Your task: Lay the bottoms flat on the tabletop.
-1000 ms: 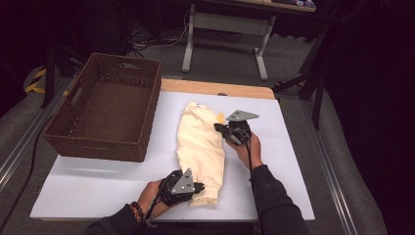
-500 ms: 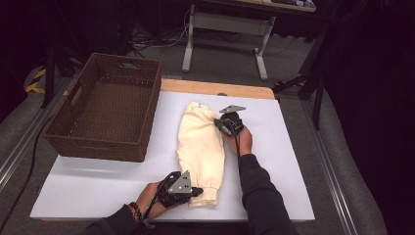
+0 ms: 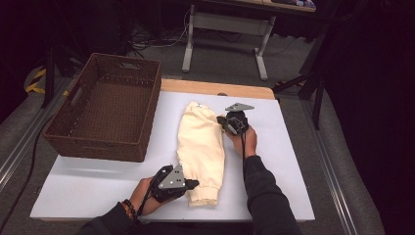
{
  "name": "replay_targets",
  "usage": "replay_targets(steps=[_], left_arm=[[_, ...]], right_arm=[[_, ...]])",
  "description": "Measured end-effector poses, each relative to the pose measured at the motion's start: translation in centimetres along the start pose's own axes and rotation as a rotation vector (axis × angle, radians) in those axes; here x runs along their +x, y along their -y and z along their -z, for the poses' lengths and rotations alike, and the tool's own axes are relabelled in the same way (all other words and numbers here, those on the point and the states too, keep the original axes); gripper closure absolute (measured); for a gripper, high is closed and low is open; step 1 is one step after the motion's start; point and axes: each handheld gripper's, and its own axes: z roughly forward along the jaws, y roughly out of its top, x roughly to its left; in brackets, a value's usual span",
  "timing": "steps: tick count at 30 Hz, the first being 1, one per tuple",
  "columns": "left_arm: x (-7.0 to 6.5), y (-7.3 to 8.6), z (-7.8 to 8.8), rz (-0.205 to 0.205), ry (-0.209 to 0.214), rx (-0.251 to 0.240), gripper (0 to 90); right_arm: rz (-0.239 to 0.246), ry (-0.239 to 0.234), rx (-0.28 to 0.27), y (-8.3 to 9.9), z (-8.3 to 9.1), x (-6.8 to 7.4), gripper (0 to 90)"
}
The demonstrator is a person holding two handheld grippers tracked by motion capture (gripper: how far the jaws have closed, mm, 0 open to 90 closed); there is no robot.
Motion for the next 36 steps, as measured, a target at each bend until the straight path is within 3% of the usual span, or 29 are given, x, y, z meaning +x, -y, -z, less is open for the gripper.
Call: replay_targets(steps=[5,11,13,20,22,25,27,29,32,36], left_arm=[[1.2,-0.1,1.8,0.015,-0.064,-0.039,86.7],[2.5,0.2,3.6,0.028,-0.131,-0.067,84.2],[2.8,0.3,4.0,0.02,-0.16,-0.062,83.3],[3.8,0.9,4.8,0.038,-0.201,-0.064,77.7],[3.9,1.1,5.0,0.022,-0.214,-0.055,74.7],[4.1,1.2,5.1,0.034,-0.211,-0.066,67.7],[4.2,1.3,5.1,0.02,-0.226,-0.053,62.2],[4.3,1.3,5.2,0.03,-0.218,-0.058,54.5],[4.3,1.4,5.3,0.038,-0.221,-0.063,46.9],[4.4,1.6,5.5,0.05,-0.238,-0.073,35.1]], right_arm=[[0.018,-0.03,-0.06,-0.3,2.2,0.4,87.4],[0.079,-0.056,-0.12,-0.3,4.8,1.5,84.1],[0.096,-0.07,-0.135,-0.1,5.5,1.8,82.3],[0.107,-0.124,-0.173,1.2,7.3,3.0,74.3],[0.112,-0.135,-0.187,1.8,7.9,3.1,71.1],[0.108,-0.145,-0.2,2.4,8.8,3.4,64.2],[0.101,-0.152,-0.206,2.7,9.2,3.6,54.8],[0.123,-0.149,-0.183,2.9,9.6,3.9,47.6],[0.115,-0.144,-0.202,3.5,10.2,4.3,34.3],[0.142,-0.129,-0.204,4.0,10.9,4.9,22.9]])
